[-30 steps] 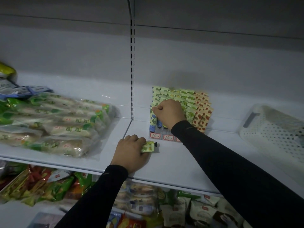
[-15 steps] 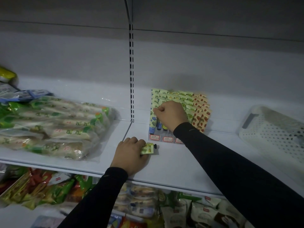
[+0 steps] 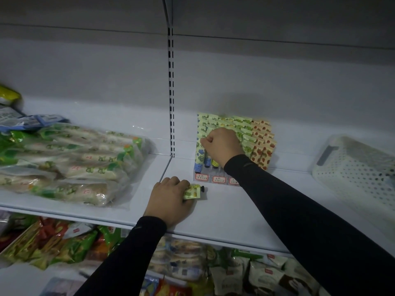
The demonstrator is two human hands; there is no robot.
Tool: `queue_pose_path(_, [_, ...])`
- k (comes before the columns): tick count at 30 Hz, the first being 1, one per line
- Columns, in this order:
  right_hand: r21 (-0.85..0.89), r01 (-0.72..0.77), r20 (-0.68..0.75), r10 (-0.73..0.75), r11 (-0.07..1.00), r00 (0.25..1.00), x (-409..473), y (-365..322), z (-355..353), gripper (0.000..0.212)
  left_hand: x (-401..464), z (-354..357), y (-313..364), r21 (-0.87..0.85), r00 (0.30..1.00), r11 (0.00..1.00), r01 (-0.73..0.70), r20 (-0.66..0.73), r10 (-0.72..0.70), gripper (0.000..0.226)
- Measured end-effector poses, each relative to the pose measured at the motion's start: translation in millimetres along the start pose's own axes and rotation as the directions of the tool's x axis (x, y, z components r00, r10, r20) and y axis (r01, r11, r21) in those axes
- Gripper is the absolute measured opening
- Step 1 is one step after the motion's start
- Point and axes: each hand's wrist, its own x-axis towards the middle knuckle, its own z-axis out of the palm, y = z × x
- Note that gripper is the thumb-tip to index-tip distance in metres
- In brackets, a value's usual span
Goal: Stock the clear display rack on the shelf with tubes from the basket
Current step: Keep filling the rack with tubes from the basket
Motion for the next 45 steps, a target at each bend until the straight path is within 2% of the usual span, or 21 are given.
queue_pose_path(12, [-0.085, -0.057, 0.053, 0.061, 0.995, 0.997, 0.8, -4.6, 2.7, 0.050, 0.2, -0.6, 0.9, -0.008, 1.000, 1.000, 0.001, 0.000, -0.001, 0.033])
queue_pose_path(25, [-0.025, -0.059, 0.078, 0.061, 0.998, 0.995, -7.1, -4.8, -4.0, 0.056, -0.3, 0.7, -1.0, -0.007, 1.000, 1.000, -0.006, 0.008, 0.006, 0.034])
queue_pose_path(31, [-0.026, -0.044, 0.055, 0.046, 0.999, 0.997, -9.1, -3.0, -9.9, 0.060, 0.1, 0.4, -0.5, -0.014, 1.000, 1.000, -0.016, -0.008, 0.016, 0.034])
queue_pose_path(36, [0.001, -0.013, -0.027, 0.013, 1.000, 1.000, -22.5, 2.9, -15.4, 0.058, 0.0, 0.2, -3.3, -0.033, 0.999, 0.999, -0.033, -0.035, 0.032, 0.029])
queue_pose_path(38, [0.021, 0.000, -0.052, 0.001, 1.000, 0.999, -32.2, 9.3, -18.1, 0.057, 0.0, -0.6, -3.2, -0.056, 0.999, 0.998, -0.040, -0.029, 0.038, 0.024])
queue_pose_path(41, [0.088, 0.006, 0.022, -0.007, 0.996, 1.000, -50.0, 21.4, -23.8, 0.053, 0.1, -8.5, -1.6, -0.134, 0.999, 0.990, -0.039, 0.020, 0.043, 0.020])
queue_pose_path(43, [0.178, -0.026, 0.099, 0.008, 0.984, 0.995, -62.0, 27.4, -29.0, 0.046, 1.9, -21.2, 2.3, -0.279, 0.992, 0.959, 0.046, 0.124, -0.012, 0.021])
queue_pose_path(45, [0.232, -0.077, 0.167, 0.039, 0.970, 0.985, -71.6, 31.4, -34.7, 0.036, 5.6, -35.0, 9.1, -0.445, 0.963, 0.877, 0.183, 0.260, -0.069, 0.017])
